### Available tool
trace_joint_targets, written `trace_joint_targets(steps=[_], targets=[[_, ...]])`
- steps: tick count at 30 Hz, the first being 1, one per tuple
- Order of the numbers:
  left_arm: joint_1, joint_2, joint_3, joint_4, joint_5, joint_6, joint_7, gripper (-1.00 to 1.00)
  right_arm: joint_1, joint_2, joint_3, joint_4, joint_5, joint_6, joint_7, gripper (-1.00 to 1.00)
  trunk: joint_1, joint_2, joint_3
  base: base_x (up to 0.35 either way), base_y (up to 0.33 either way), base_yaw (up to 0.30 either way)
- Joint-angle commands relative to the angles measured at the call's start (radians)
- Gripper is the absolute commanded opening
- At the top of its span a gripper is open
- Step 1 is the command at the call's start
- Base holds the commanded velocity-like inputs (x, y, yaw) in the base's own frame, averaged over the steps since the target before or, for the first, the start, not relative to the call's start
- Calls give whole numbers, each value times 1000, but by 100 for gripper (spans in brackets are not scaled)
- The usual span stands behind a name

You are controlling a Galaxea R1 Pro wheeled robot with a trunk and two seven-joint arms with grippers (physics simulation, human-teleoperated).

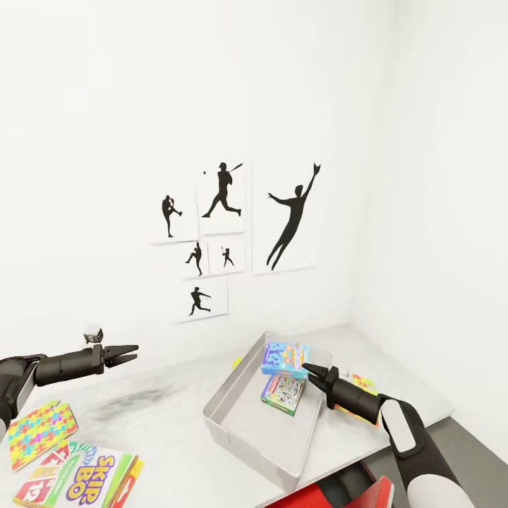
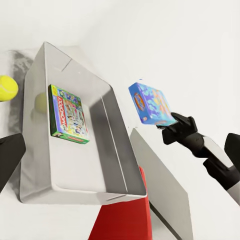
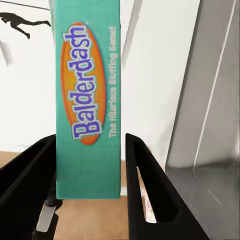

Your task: Put all the toys in the child's room - the three board games (two on the bed and one on the table), the two jigsaw puzzles on the table, and the tennis ball on the table - inside the toy box on the table in the child's room.

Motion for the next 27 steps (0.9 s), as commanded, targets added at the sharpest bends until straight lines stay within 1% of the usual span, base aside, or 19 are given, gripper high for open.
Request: trace_joint_targets(steps=[1,2,4,6,8,9,12,14,20,23,27], targets=[[0,0,2,0,-6,11,-6,100,-1,1,-1,-4,-1,8,-21,-100,0,-1,0,-3,1,0],[0,0,2,0,-6,11,-6,100,-1,2,0,-6,-6,8,-50,-100,0,-1,0,-2,0,0],[0,0,3,0,-6,11,-6,100,-1,2,0,-7,-13,9,-79,-100,0,-1,0,-1,0,0],[0,0,3,0,-6,11,-6,100,-1,2,-2,-4,-24,11,-94,-100,0,-1,0,0,0,0],[0,1,3,0,-6,11,-6,100,-1,2,-3,-4,-37,13,-100,-100,0,-1,0,0,0,0],[0,1,3,0,-6,11,-6,100,-1,2,-3,-5,-54,14,-103,-100,0,-1,0,0,0,0],[0,1,2,0,-6,11,-6,100,-1,2,-1,-5,-80,14,-112,-100,0,-1,0,0,0,0],[0,0,2,0,-6,11,-6,100,-1,1,0,-6,-90,14,-115,-100,0,-1,0,0,0,0],[0,1,2,0,-6,11,-6,100,-1,2,2,-4,-96,14,-122,-100,0,-1,0,-3,0,0],[0,0,3,0,-6,11,-6,100,-1,1,1,1,-99,17,-147,-100,0,-1,0,-72,0,0],[0,1,3,0,-6,11,-6,100,-2,1,0,5,-100,18,-156,-100,0,-1,0,-29,0,0]])
